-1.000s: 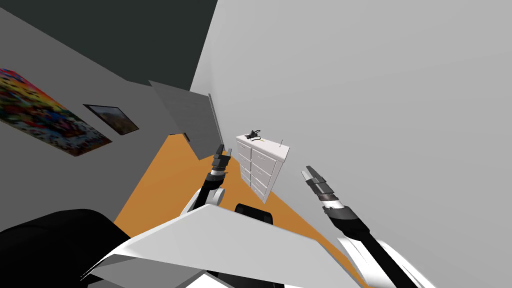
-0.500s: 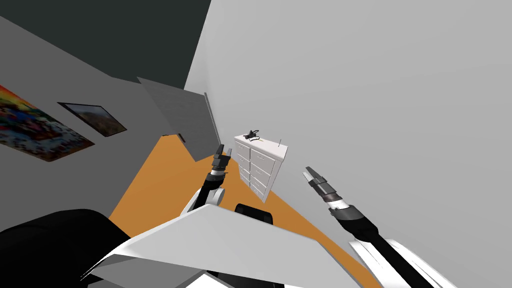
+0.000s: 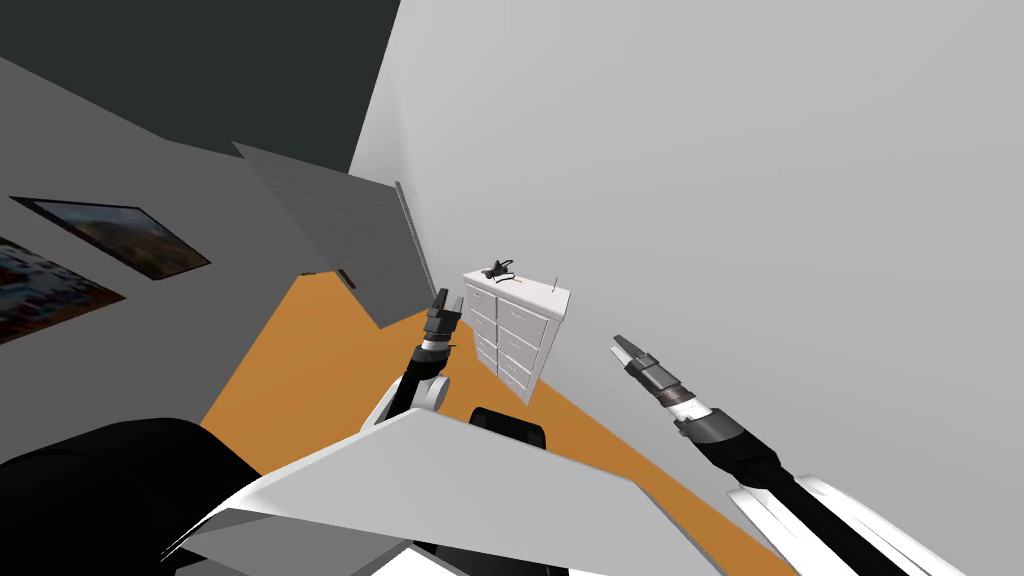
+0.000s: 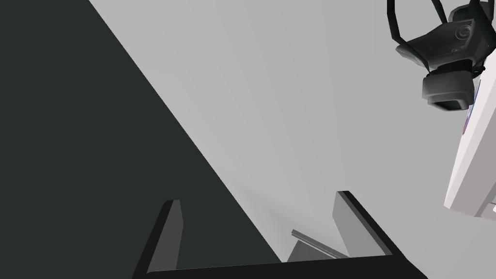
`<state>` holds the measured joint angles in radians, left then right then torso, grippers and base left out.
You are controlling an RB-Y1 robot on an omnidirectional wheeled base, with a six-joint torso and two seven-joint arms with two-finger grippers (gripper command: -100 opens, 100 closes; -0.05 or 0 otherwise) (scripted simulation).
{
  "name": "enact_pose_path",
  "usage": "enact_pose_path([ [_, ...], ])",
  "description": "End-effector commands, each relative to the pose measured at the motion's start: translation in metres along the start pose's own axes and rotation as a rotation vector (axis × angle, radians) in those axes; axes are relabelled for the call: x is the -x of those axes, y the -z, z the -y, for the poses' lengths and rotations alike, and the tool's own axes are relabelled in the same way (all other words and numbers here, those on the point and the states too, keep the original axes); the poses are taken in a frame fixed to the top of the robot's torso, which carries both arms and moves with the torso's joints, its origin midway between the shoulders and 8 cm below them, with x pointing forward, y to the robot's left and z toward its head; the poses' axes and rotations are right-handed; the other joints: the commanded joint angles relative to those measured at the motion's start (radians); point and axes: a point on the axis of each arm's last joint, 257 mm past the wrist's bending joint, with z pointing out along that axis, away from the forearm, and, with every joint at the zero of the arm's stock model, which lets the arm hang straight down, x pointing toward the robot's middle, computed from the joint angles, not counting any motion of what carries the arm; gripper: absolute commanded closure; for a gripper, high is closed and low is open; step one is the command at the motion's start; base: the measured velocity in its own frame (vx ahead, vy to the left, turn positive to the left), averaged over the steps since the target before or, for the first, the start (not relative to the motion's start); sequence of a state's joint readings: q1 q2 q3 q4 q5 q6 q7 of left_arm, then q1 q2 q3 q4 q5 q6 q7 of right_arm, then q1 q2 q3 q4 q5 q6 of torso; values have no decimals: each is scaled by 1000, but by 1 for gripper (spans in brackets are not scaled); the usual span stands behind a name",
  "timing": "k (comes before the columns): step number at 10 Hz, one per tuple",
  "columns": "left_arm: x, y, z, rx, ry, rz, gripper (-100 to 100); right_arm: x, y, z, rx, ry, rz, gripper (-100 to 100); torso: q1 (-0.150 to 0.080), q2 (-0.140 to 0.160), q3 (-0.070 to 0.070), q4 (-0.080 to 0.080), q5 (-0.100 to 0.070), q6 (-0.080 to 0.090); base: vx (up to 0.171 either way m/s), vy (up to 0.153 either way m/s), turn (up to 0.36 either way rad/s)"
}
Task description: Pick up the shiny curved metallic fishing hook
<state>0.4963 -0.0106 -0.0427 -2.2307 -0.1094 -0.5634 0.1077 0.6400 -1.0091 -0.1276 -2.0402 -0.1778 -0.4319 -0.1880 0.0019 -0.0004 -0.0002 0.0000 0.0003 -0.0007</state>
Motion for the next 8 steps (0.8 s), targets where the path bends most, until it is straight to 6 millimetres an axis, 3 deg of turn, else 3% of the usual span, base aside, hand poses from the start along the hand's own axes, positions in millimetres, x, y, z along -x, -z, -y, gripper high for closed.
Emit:
enact_pose_path([
  [1,0,0,0,0,0,0,0,-1,-2,0,-8,29,-39,-100,0,0,0,0,0,0,0,14,9],
  [5,0,0,0,0,0,0,0,4,-1,7,-46,77,-105,-100,0,0,0,0,0,0,4,19,-65],
  [6,0,0,0,0,0,0,0,13,4,17,-77,80,-113,-100,0,0,0,0,0,0,10,26,-137],
  [8,0,0,0,0,0,0,0,11,-1,13,-83,119,-163,-100,0,0,0,0,0,0,4,24,-57],
])
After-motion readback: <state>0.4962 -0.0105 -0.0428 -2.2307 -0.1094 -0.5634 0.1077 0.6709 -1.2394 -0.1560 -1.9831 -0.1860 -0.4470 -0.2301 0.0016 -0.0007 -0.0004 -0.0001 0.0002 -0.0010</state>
